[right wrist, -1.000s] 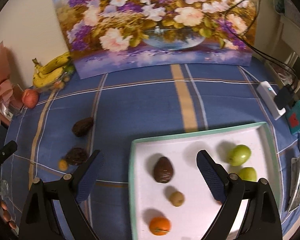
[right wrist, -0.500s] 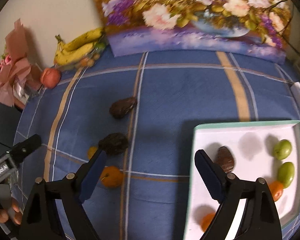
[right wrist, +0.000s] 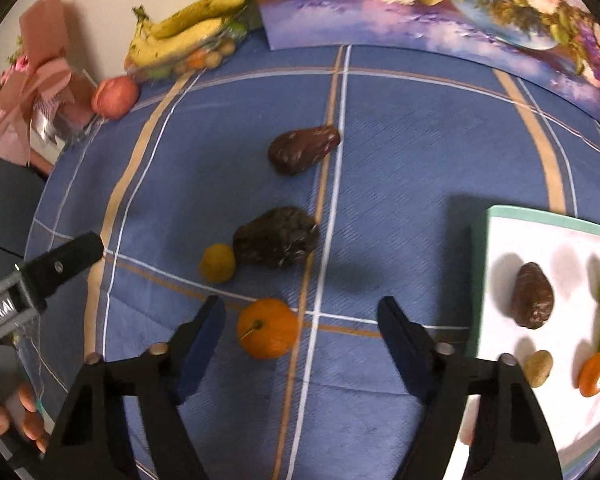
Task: Organize fruits
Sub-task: 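Move both open grippers back toward the orange and dried fruits on the tablecloth, then grasp the orange with the right gripper while the left gripper grasps the small yellow fruit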
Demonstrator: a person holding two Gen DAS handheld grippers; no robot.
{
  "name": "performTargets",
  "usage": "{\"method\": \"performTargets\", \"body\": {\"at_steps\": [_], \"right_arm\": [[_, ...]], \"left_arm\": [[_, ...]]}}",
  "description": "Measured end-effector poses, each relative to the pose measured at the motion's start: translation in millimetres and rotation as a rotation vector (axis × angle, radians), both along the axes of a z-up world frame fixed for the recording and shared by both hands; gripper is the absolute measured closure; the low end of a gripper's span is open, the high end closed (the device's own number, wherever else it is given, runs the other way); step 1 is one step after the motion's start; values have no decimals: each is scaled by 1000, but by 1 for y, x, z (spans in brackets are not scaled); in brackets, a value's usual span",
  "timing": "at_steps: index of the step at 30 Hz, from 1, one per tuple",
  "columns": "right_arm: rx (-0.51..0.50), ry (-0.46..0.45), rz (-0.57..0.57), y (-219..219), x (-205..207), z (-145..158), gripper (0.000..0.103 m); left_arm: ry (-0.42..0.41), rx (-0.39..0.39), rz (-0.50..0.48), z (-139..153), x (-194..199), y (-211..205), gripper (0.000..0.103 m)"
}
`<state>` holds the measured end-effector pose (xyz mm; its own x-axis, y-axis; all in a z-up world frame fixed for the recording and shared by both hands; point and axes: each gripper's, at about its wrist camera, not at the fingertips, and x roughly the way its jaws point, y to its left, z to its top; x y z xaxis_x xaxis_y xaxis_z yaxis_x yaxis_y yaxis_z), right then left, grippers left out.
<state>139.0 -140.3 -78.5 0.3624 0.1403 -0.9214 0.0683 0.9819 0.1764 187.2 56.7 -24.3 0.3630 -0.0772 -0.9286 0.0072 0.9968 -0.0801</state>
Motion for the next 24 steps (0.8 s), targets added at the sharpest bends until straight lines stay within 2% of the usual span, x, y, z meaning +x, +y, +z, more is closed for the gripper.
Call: {"method": "performTargets", "body": {"at_steps": [4, 7, 13, 15, 21, 24], "right_arm": [[-12, 25, 19, 9, 2, -9, 28], [-18, 31, 34, 13, 2, -11, 36], [-28, 37, 52, 21, -1, -13, 43], [-29, 38, 57, 22, -2, -13, 52], [1, 33, 73, 22, -6, -11, 65], [0, 21, 67, 20, -7, -5, 66]], "left_arm": [[13, 1, -9, -5, 1, -3, 0], [25, 4, -20, -10, 2, -7, 0], [34, -7, -23, -14, 3, -12, 0], [38, -14, -24, -16, 3, -15, 0], [50, -52, -35, -21, 3, -25, 0], [54, -100, -33, -21, 4, -29, 1]]}}
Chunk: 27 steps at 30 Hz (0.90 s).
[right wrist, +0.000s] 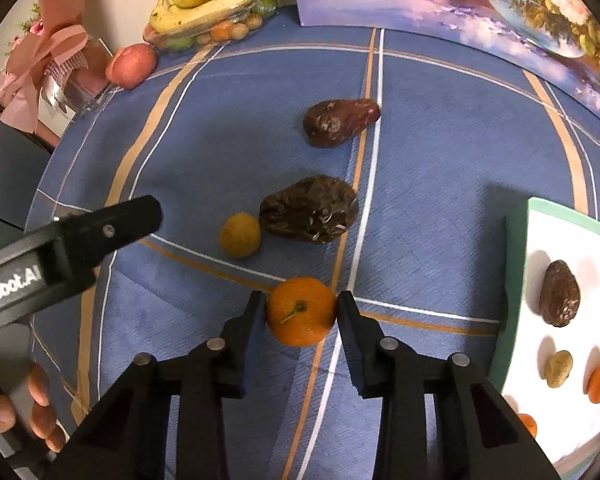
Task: Organize fruits
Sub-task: 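Grasp the orange with the right gripper while the left gripper grasps the small yellow fruit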
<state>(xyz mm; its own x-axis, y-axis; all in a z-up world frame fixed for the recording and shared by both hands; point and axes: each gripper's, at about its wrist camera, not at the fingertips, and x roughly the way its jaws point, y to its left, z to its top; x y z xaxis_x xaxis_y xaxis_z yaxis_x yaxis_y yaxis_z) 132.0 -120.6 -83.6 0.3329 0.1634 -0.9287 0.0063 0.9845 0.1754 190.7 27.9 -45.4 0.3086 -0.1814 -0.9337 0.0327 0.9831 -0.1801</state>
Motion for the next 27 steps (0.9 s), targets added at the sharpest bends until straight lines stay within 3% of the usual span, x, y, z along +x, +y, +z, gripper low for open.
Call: {"method": "performTargets", "body": {"at_steps": [6, 10, 16, 20, 27], "right_arm": [[9, 0, -7, -10, -3, 5, 67], [19, -6, -19, -17, -1, 8, 67], [11, -25, -55, -32, -2, 17, 67], [16, -33, -69, -42, -4, 23, 67], [15, -45, -75, -46, -4, 28, 67]], "left_arm": [[1, -26, -18, 0, 2, -13, 2], [21, -64, -27, -3, 3, -19, 10], [44, -106, -61, -8, 3, -32, 28], [62, -147, -77, -13, 4, -41, 46], [68, -144, -80, -18, 4, -47, 64]]}}
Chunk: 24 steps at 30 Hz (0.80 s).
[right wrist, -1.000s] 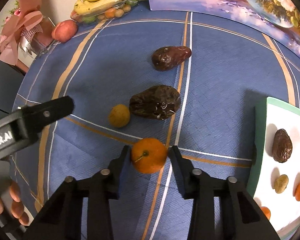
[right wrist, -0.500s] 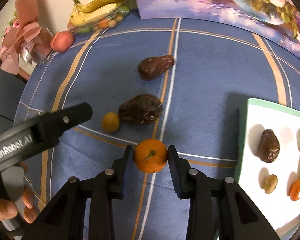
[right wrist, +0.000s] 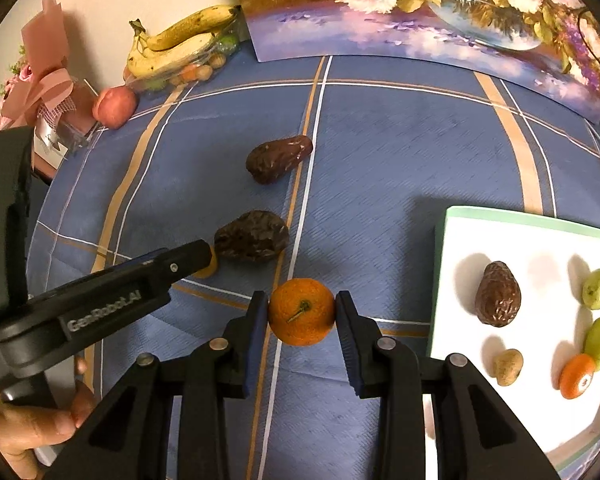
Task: Organize fruits
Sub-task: 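Grasp the orange with the right gripper while the left gripper grasps the small yellow fruit, then carry the orange and small yellow fruit over the white tray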
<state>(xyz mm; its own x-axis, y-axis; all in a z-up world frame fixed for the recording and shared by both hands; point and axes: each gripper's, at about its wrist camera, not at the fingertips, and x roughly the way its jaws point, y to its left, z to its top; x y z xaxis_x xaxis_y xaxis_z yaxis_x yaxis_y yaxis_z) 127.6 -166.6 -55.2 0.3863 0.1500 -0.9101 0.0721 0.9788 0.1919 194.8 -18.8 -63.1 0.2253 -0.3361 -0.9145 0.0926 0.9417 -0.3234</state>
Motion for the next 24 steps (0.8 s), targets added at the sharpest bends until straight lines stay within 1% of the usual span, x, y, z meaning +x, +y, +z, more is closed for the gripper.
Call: {"method": "performTargets", "body": {"at_steps": [4, 7, 12, 16, 19, 24], "right_arm": [[1, -12, -4, -2, -1, 3, 67], [6, -21, -8, -6, -6, 7, 67], [9, -36, -16, -8, -10, 13, 67], [13, -54, -26, -13, -13, 20, 67], [15, -76, -38, -18, -16, 28, 67], [2, -118, -67, -32, -26, 45, 67]], "left_arm": [[4, 8, 2, -3, -1, 0, 67], [1, 0, -6, -4, -2, -2, 76], [-23, 2, -10, 1, -3, -3, 77], [-77, -16, -8, 22, -6, 0, 77], [-142, -17, -24, 44, -13, -3, 77], [-222, -38, -57, 73, -22, -16, 77]]}}
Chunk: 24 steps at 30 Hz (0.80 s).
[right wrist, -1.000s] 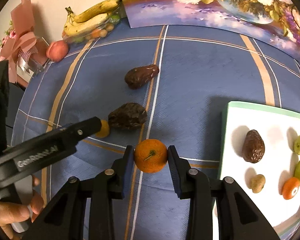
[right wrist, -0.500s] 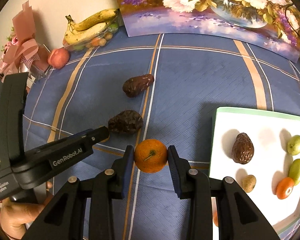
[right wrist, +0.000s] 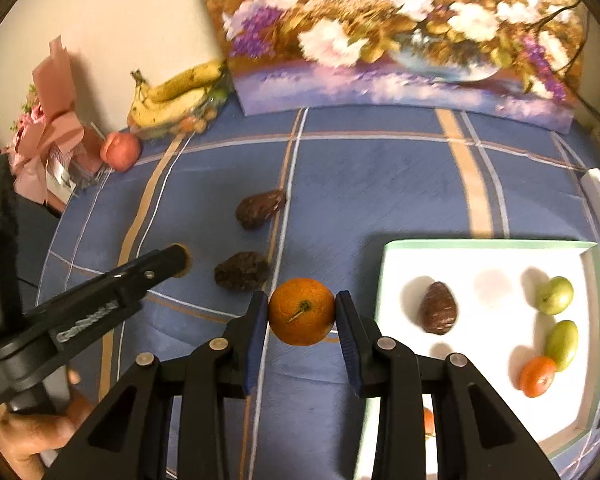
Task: Organize fruits
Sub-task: 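Carry the orange and small yellow fruit over the white tray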
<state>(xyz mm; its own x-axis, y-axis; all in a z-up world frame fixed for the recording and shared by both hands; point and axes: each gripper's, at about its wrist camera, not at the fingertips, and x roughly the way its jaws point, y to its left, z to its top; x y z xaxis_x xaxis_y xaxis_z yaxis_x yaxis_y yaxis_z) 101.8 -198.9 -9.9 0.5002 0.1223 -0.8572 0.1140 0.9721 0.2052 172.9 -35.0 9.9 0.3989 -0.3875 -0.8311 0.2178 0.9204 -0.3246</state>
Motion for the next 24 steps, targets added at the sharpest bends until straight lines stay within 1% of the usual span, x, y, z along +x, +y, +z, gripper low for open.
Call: {"method": "performTargets", "body": {"at_steps": [6, 11, 17, 24], "right_arm": [[-12, -43, -61, -30, -20, 16, 67], [-25, -62, -142, -64, -37, 25, 67], [-35, -82, -243, -107, -58, 31, 67], [-56, -88, -347, -152, -80, 35, 67]], "left_arm": [[-67, -2, -65, 23, -19, -21, 77], [-94, 4, -143, 32, -35, -49, 77], [-104, 25, -236, 33, -53, -85, 77], [-96, 70, -355, 24, -77, -130, 77]]}}
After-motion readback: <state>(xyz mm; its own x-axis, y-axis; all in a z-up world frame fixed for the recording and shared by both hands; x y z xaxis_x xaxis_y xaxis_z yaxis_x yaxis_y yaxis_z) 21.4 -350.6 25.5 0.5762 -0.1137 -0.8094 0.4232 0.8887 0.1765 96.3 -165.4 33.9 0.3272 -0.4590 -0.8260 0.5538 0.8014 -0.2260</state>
